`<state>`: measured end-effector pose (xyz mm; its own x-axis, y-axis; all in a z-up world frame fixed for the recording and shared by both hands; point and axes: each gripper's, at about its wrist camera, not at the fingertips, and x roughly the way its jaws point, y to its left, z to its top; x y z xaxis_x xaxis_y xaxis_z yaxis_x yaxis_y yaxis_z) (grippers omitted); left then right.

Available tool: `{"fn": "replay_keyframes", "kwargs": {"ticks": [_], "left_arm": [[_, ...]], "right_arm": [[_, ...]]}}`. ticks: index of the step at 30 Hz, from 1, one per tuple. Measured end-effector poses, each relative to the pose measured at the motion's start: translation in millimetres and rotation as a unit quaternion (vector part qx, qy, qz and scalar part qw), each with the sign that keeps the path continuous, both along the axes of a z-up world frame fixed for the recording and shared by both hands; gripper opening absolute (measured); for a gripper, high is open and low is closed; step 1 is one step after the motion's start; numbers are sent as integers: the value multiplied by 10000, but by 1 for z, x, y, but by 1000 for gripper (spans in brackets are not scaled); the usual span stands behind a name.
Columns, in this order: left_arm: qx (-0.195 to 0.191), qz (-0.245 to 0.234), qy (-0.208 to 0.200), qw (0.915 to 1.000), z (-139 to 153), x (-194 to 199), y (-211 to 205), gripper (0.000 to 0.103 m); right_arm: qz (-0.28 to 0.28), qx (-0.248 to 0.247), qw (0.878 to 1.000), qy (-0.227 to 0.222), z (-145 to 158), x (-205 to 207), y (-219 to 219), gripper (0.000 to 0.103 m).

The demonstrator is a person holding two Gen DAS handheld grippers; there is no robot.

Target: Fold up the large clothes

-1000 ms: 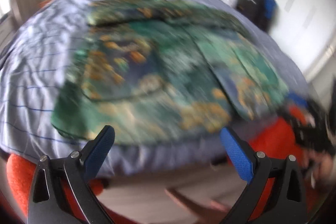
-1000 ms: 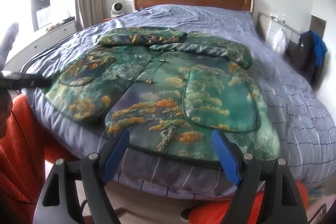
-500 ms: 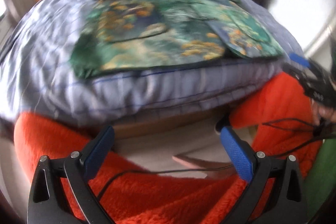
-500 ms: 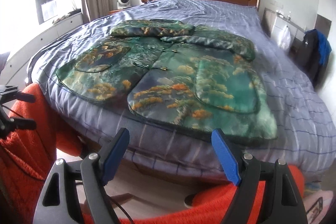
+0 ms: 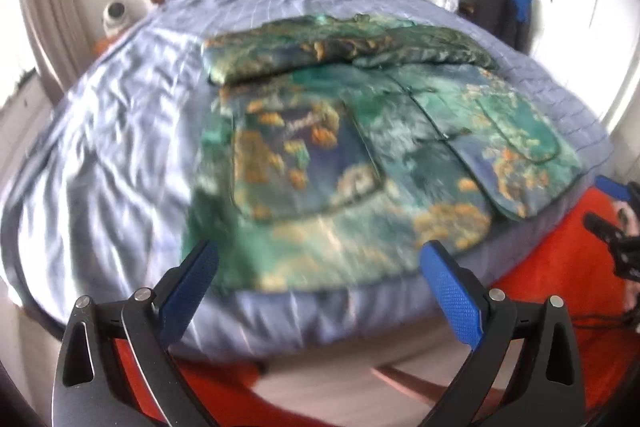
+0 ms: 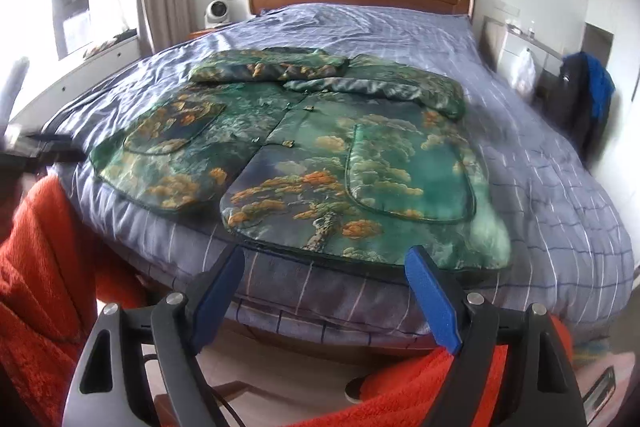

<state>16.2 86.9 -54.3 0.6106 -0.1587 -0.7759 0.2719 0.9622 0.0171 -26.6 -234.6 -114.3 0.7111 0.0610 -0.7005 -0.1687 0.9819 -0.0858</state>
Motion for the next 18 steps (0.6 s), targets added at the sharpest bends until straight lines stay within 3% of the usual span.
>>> {"fn": "replay_keyframes", "kwargs": {"ticks": [4,8,14,18], "left_arm": [[-185,268,-197,9993,6,11,-6,101],[-445,566,-98,9974,-2,11,-9,101],[-223,794,224,9963,-21,9,-13,101],[-142,823,133,9964,-20,4,-10,101]], "right_arm": [[-42,-44,9999,-100,-1,3,1,82],[-224,61,9994,-255,0,6,0,82],[-147,97,9996,-203,-3,10,1,82],[-136,112,9997,-185,-6,11,3,82]]}}
